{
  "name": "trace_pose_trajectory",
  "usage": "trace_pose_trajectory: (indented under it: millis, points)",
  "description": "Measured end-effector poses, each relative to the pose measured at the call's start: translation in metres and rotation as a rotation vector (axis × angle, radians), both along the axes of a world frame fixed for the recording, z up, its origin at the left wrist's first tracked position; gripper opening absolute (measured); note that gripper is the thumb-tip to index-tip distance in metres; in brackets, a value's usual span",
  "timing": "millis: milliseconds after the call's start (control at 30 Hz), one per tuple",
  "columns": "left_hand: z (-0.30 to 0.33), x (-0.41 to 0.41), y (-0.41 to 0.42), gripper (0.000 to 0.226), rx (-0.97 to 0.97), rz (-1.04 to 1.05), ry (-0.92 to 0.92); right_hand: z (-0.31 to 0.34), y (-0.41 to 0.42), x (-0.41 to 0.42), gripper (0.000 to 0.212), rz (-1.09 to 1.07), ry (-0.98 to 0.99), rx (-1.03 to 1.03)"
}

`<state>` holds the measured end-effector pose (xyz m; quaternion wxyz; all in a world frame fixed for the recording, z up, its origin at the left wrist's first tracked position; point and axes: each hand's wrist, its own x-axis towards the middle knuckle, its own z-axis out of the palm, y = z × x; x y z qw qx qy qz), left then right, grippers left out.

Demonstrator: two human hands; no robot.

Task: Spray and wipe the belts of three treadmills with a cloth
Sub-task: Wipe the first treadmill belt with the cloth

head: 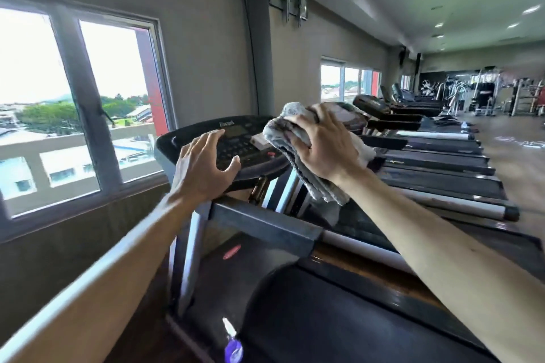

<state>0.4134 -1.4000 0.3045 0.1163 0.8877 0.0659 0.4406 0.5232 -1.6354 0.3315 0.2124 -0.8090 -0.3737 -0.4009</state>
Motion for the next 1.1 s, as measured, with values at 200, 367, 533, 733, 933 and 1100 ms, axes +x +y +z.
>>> trace_pose_trajectory:
  millis: [200, 367, 533, 733, 933, 1100]
  points:
    - [-0.021, -0.031, 0.088, 0.07, -0.019, 0.051, 0.034, -0.03, 0.104, -0.011, 0.048, 0.076, 0.054, -0.021]
    - [-0.05, -0.025, 0.154, 0.069, -0.075, 0.099, 0.062, -0.063, 0.17, -0.007, 0.046, 0.121, 0.112, 0.006]
    - [-0.111, 0.002, 0.213, 0.063, -0.081, 0.144, 0.12, -0.126, 0.232, 0.026, 0.043, 0.158, 0.212, -0.001]
    - [-0.187, 0.055, 0.291, 0.07, -0.09, 0.141, 0.276, -0.209, 0.305, 0.065, 0.038, 0.215, 0.299, -0.036]
    - [-0.252, 0.085, 0.349, 0.071, -0.148, 0.149, 0.36, -0.277, 0.359, 0.084, 0.04, 0.219, 0.377, -0.138]
    - [-0.331, 0.109, 0.388, 0.071, -0.196, 0.135, 0.476, -0.352, 0.392, 0.11, 0.039, 0.165, 0.466, -0.251]
